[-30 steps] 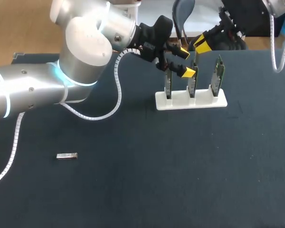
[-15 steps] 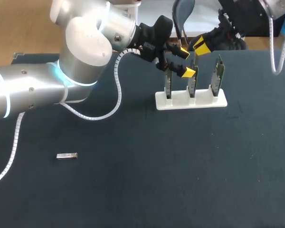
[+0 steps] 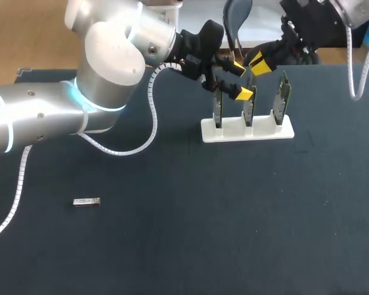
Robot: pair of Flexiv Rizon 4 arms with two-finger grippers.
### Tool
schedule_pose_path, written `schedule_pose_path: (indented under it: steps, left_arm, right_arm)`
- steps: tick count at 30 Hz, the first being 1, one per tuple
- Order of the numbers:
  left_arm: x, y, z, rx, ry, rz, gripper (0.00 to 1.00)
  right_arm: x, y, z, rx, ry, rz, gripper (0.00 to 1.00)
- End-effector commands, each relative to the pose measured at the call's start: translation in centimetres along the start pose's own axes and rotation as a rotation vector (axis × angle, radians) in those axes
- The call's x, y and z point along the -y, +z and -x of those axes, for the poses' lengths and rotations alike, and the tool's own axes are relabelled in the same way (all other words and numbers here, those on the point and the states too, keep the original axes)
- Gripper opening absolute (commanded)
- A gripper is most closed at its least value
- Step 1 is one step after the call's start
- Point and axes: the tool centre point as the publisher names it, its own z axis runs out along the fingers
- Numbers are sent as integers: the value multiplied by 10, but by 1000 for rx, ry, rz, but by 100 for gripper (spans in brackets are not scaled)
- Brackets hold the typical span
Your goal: Pick up the optical module with the left hand, and insert it into the network port with the right hand.
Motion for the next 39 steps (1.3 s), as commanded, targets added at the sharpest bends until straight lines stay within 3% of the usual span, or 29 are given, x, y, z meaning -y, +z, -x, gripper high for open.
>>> schedule_pose_path:
  steps: [1,20,21,22,24,25,39]
  left_arm:
    - [-2,0,1,-5,-1,-3,100]
    - [-2,0,1,-5,-1,-3,100]
    - [-2,0,1,-5,-1,-3,100]
    - [-2,0,1,-5,-1,-3,100]
    - [-2,0,1,-5,-1,-3,100]
    - [-2,0,1,-5,-1,-3,100]
    - [-2,0,1,-5,-1,-3,100]
  right_arm:
    - [1,1,1,3,2,2,100]
    - [0,-17,23,124,-12,11,100]
    - [1,-18,24,126,-14,10,94]
    - [1,-18,25,128,-17,9,49]
    - [1,-18,26,130,-25,7,5]
    - [1,-18,27,126,-28,4,0]
    - [1,-11,21,99,-20,15,0]
